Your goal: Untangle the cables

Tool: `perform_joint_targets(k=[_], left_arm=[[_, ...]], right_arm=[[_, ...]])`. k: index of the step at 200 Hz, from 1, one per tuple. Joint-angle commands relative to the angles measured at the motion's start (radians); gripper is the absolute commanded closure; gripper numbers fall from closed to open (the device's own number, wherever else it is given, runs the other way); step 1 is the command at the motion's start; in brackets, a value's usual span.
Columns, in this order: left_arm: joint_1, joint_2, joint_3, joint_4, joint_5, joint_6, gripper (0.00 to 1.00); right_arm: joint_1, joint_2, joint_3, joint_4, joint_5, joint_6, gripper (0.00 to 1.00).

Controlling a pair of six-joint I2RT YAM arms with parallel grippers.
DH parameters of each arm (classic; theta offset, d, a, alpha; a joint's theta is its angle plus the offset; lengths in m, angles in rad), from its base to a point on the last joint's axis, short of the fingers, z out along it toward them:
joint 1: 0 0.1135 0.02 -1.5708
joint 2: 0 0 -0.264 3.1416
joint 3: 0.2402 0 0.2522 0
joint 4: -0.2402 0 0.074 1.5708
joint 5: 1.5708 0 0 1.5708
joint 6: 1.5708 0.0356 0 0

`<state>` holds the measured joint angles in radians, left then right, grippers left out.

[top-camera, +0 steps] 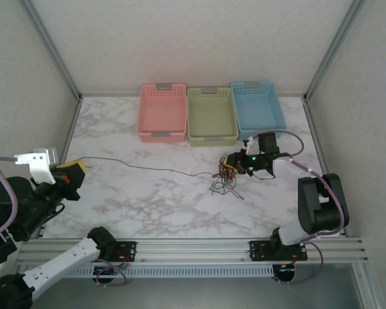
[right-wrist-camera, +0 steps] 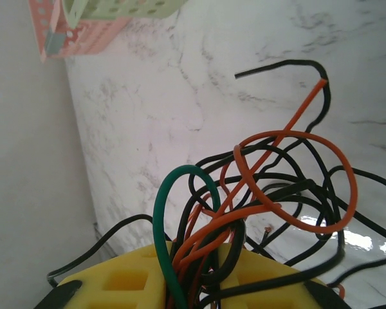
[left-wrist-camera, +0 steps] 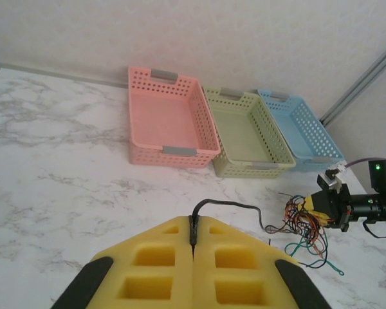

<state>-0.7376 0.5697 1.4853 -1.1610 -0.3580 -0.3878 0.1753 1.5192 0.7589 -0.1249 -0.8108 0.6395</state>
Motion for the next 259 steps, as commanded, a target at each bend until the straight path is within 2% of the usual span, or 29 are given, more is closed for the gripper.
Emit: perform_joint_targets(k=[1, 29, 34, 46, 67, 81, 129, 180, 198, 227, 259], left_arm=[[0.007, -0.013, 0.021, -0.024, -0.021, 0.018, 1.0], [0.007, -0.017, 0.029, -0.029, -0.025, 0.019, 1.0], [0.007, -0.017, 0.029, -0.031, -0.024, 0.018, 1.0], [0.007, -0.016, 0.031, -0.033, -0.024, 0.016, 1.0], [0.008, -0.019, 0.034, -0.032, -0.011, 0.008, 1.0], [0.007, -0.022, 0.034, -0.032, -0.012, 0.009, 1.0], [0.007, -0.019, 0.043, -0.03, -0.022, 0.013, 1.0], [0.007, -0.014, 0.043, -0.026, -0.023, 0.015, 1.0], [0.007, -0.012, 0.038, -0.019, -0.02, 0.015, 1.0], [0.007, -0.006, 0.034, -0.009, -0.016, 0.015, 1.0], [0.007, 0.007, 0.026, -0.003, -0.017, 0.018, 1.0]], right_arm=[[-0.056, 0.027, -0.043, 0.054, -0.033, 0.06, 0.9], [-0.106, 0.057, -0.062, 0.09, -0.047, 0.103, 0.89], [-0.108, 0.059, -0.063, 0.09, -0.047, 0.106, 0.86], [-0.109, 0.063, -0.063, 0.089, -0.05, 0.113, 0.71], [-0.11, 0.059, -0.066, 0.086, -0.035, 0.115, 0.68], [-0.111, 0.059, -0.059, 0.051, -0.015, 0.094, 0.6], [-0.112, -0.003, -0.018, -0.16, 0.185, -0.04, 0.48], [-0.11, -0.163, 0.045, -0.38, 0.463, -0.162, 0.45], [-0.104, -0.233, 0.073, -0.433, 0.482, -0.189, 0.46], [0.019, -0.298, 0.143, -0.502, 0.513, -0.242, 0.47], [0.19, -0.202, 0.237, -0.589, 0.666, -0.284, 0.46]])
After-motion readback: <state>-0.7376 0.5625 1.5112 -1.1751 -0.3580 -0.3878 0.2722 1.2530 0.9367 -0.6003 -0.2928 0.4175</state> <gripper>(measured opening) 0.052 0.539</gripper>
